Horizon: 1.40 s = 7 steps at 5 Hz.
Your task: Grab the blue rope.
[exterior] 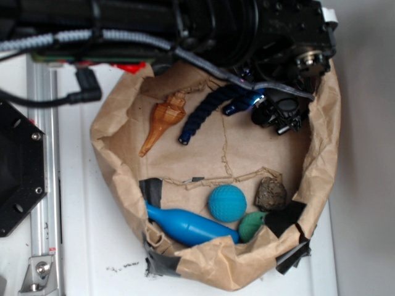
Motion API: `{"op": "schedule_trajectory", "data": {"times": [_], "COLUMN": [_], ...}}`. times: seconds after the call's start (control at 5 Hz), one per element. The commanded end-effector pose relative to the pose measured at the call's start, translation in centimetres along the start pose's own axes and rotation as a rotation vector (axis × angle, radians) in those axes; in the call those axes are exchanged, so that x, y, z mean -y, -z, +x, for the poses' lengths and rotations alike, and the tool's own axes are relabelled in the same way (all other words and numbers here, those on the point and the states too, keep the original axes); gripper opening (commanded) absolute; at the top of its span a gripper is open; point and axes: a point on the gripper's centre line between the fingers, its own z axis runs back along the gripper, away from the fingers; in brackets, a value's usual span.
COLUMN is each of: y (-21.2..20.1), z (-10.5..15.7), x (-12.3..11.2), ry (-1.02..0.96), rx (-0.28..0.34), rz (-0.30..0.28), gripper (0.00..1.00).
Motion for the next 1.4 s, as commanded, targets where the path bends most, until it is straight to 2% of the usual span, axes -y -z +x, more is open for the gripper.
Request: {"op": "schedule_trajectory", "data": {"times": [0.0,0.2,0.4,0.6,0.8,1.0,1.2], "y": [-3.5,-6.2,-10.2,-12.2,-12.3,-12.4,-12.2], "z": [-3.5,-6.2,-7.6,-7.8,-8.6,-9.4,-8.9], "x": [2.3,5.6,6.8,5.9,3.5,0.7,-0.8], "ry": [0.069,0.249,0.366,0.361,0.219,0.232,0.269], "rx": [-0.008,0.047,0.102,0.144,0.193,0.233,0.203], "rz": [0.021,0.002,-0.049,-0.058,-0.124,-0.061,-0.049], "gripper": [0.0,0.0,0.0,0.0,0.0,0.0,0.0]}}
